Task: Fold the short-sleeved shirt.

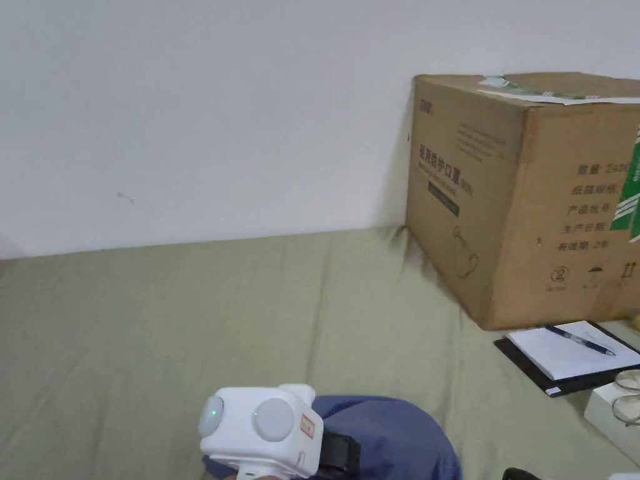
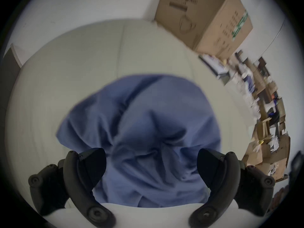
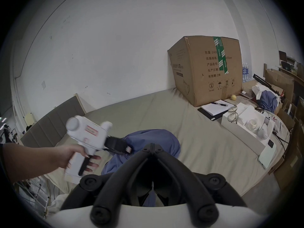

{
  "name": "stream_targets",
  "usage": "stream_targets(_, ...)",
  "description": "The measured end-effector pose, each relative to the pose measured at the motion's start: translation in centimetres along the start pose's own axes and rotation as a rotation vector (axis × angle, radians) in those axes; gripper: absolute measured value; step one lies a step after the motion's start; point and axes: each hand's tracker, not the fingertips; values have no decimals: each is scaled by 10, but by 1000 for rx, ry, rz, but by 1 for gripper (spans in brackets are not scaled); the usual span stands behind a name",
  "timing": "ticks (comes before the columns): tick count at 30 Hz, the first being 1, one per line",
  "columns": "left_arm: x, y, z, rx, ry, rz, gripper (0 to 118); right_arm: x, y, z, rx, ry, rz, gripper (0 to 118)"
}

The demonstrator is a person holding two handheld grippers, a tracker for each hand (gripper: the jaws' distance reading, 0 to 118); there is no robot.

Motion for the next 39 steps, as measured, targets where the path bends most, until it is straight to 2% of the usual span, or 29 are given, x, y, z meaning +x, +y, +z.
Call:
stream_targets(4,-15,-12,113,268,-61,30,112,-11,11,1,31,22,5,0)
stream_targets(6,-22,-43,177,420,-57,40,111,-22,18,7,91,52,15,0)
stream_targets(9,-33,-111,239,721,-17,109,108,-37,18,15,192,47,72,0)
stream_targets(10,-34,-140,252,825,15,140,91,-43,15,20,242,41,94,0)
stream_targets(11,-34,-162,259,897,53,163,64,-47,12,23,285,30,108,0)
stream_targets(12,-33,-185,266,953,139,191,26,-52,7,27,331,15,121,0)
stream_targets(13,-32,-202,268,981,229,211,0,-57,3,30,366,3,131,0)
stream_targets(16,-32,-240,262,1045,330,153,0,-68,-8,37,430,-24,149,0)
stream_targets(18,-26,-255,259,1028,436,114,0,-72,-10,38,430,-30,151,0)
stream_targets(19,-25,-255,254,1006,444,101,0,-75,-11,39,429,-34,152,0)
stream_targets(24,-13,-258,250,967,405,31,0,-75,-6,41,387,-10,142,0)
stream_targets(27,-10,-221,250,882,284,7,0,-74,-2,42,377,-2,145,0)
stream_targets(29,-18,-173,229,585,123,26,0,-72,0,41,360,16,146,0)
stream_targets(31,-39,-128,179,209,-19,134,0,-70,1,37,330,33,143,0)
stream_targets(33,-53,-113,122,36,-35,210,0,-68,0,34,312,48,134,0)
stream_targets(34,-57,-111,100,29,7,218,15,-66,0,31,302,56,131,0)
stream_targets(35,-60,-111,81,5,86,198,47,-64,-1,29,290,62,128,0)
stream_targets(36,-63,-108,66,-4,139,199,47,-63,-2,27,279,64,128,0)
stream_targets(37,-66,-105,49,-30,167,194,60,-61,-3,25,266,64,129,0)
stream_targets(39,-71,-107,25,-69,187,218,114,-57,-6,20,242,66,130,0)
